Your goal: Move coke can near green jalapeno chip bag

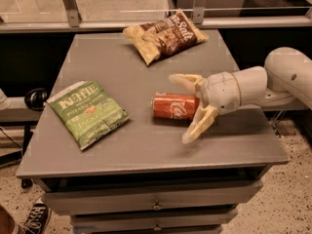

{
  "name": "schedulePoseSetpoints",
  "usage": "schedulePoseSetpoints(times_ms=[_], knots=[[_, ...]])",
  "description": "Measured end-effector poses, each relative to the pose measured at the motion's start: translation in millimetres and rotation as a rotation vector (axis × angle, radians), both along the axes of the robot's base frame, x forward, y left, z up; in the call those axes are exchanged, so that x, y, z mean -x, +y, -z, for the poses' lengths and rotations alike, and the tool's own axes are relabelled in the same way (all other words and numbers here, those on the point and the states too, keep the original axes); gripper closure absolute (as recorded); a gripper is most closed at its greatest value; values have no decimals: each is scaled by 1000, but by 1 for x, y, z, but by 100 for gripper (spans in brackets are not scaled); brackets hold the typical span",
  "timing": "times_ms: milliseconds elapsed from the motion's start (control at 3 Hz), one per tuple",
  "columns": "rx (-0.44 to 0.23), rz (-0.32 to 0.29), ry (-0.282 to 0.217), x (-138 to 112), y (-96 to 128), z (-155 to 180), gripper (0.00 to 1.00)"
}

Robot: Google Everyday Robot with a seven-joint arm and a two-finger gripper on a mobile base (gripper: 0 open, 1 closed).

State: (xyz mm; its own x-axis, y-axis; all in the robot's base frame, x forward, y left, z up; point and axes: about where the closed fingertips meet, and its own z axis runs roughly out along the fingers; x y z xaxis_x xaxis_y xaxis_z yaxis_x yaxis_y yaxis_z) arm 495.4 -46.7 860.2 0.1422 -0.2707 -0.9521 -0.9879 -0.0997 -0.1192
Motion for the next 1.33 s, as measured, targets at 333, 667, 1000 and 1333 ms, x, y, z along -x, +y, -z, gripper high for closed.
schedulePoseSetpoints(times_ms=[333,667,1000,1333], knots=[[-46,-15,0,-3,18,1,0],[-92,-41,-1,-3,38,-1,0],[-122,-61,-1,0,52,-4,0],[-123,-61,-1,0,52,-5,0]])
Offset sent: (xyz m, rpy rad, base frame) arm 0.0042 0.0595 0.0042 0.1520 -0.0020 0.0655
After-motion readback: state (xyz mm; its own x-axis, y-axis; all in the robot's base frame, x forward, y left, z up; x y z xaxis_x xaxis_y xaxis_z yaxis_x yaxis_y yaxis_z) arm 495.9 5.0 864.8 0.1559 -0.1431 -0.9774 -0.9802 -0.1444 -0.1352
